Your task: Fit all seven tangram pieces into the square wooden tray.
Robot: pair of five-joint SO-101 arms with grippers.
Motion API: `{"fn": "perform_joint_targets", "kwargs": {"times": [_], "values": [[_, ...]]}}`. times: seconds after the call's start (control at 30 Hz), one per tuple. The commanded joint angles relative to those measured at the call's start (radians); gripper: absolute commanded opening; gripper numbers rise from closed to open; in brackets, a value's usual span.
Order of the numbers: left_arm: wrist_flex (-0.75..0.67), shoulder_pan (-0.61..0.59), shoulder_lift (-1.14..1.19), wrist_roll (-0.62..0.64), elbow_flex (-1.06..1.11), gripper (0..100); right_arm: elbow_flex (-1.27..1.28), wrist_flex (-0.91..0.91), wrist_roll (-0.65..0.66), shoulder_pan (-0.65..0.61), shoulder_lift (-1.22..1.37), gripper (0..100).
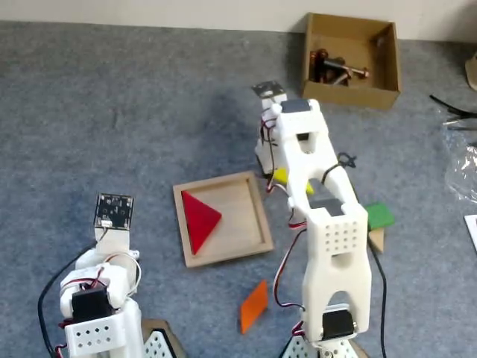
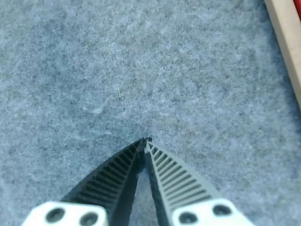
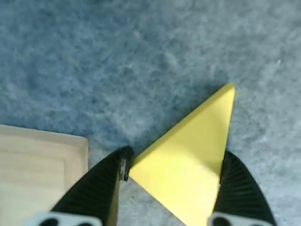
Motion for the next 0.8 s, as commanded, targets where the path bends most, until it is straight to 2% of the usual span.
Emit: {"fn": "perform_joint_targets", "kwargs": {"times": [0.0,0.17,0.6,0.77], "values": [[0.002,-0.018,-0.005,0.002,0.019,1,-0.036,0.005,0.078,0.030,-0.012,15.3],[0.002,-0.018,-0.005,0.002,0.019,1,-0.042,0.005,0.092,0.030,-0.012,7.1],[0.002,-0.018,-0.005,0.002,0.019,1,-0.042,0.007,0.086,0.030,-0.013,7.0],[0.002,-0.018,-0.005,0.002,0.019,1,-0.081,0.070,0.087,0.022,-0.030,7.0]]}}
